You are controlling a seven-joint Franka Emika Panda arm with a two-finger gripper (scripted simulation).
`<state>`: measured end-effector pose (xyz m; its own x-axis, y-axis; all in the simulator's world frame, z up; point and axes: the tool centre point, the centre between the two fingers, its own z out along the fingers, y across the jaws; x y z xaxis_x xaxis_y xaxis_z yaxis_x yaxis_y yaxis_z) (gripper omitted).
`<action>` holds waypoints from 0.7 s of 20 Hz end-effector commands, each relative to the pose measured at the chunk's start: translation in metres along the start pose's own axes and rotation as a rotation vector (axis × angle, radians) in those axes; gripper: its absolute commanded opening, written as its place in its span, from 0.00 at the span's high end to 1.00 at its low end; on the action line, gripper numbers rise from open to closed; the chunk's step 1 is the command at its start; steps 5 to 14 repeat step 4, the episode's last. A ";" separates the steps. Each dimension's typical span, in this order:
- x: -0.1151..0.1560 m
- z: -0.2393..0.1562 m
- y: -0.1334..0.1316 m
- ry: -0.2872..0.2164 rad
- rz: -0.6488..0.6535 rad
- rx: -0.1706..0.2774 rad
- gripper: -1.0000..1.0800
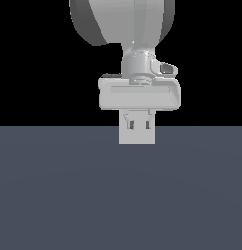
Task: Plug the charger into the wall socket.
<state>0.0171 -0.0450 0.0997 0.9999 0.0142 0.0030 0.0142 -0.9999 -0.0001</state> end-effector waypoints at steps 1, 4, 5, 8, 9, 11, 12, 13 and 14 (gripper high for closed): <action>0.004 0.000 0.000 0.000 0.000 0.000 1.00; 0.005 0.000 0.000 0.000 0.000 0.000 1.00; 0.005 0.000 0.000 0.000 0.000 0.000 1.00; 0.005 0.000 0.000 0.000 0.000 0.000 1.00; 0.005 0.000 0.000 0.000 0.000 0.000 1.00; 0.005 0.000 0.000 0.000 0.000 0.000 1.00; 0.005 0.000 0.000 0.000 0.000 0.000 1.00; 0.005 0.000 0.000 0.000 0.000 0.000 1.00; 0.005 0.000 0.000 0.000 0.000 0.000 1.00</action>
